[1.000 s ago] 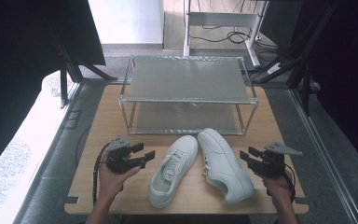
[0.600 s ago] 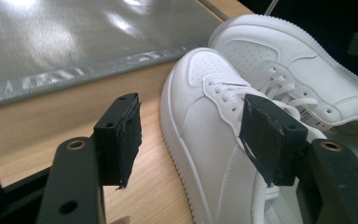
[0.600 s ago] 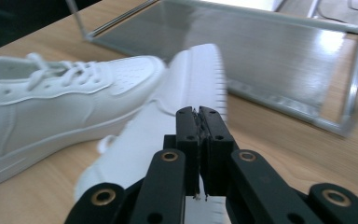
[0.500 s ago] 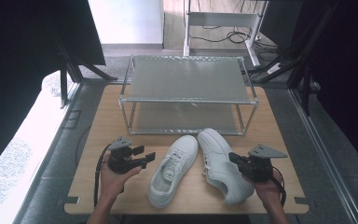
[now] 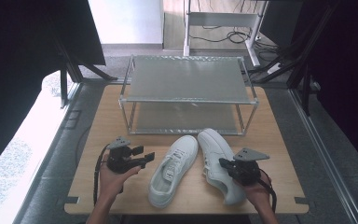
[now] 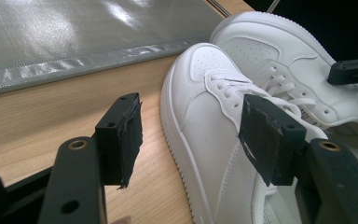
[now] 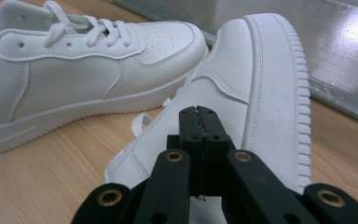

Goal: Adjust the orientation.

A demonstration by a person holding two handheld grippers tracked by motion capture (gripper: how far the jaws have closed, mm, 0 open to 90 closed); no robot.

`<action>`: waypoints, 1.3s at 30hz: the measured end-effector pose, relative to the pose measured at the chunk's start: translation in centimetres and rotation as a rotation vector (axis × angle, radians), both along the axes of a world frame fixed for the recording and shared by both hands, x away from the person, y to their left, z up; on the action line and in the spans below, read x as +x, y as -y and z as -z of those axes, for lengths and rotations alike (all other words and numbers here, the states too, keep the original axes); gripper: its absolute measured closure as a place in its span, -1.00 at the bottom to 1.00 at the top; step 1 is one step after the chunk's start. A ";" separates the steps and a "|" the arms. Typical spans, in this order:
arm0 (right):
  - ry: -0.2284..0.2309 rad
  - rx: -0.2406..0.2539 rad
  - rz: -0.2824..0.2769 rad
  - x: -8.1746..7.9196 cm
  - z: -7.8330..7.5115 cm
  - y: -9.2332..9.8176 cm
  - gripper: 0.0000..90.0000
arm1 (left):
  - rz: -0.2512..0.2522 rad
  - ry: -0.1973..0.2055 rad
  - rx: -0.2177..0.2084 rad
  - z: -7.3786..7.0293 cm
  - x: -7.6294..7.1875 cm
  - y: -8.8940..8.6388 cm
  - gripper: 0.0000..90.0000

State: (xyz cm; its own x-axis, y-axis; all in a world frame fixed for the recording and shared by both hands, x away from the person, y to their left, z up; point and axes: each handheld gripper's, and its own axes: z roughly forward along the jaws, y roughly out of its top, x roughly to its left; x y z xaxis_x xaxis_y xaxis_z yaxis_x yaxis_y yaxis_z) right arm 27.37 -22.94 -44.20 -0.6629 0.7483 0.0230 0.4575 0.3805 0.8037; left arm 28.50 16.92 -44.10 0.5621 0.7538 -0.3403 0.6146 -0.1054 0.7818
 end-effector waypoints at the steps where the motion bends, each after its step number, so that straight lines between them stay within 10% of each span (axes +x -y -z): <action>1: 0.000 -0.001 0.000 0.0 0.0 0.0 1.00 | 0.000 -0.001 -0.001 0.0 0.0 0.0 -0.13; 19: 0.080 -0.029 0.122 0.6 -0.8 2.8 1.00 | -0.019 -0.001 -0.001 0.0 0.1 -0.4 -0.12; 32: -0.005 0.003 0.287 3.9 0.5 9.8 1.00 | -0.021 -0.003 -0.001 0.0 0.1 -0.4 -0.12; 39: -0.041 0.101 0.299 4.2 1.0 11.9 1.00 | -0.027 -0.005 -0.004 0.1 0.1 -0.6 -0.12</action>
State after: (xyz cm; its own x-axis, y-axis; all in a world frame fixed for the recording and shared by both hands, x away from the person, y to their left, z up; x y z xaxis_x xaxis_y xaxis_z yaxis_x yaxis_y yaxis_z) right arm 31.55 -34.82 -45.22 -0.4104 0.9027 0.1292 0.5703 0.1435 0.8088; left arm 28.64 17.48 -44.18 0.5398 0.7674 -0.3460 0.6213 -0.0859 0.7789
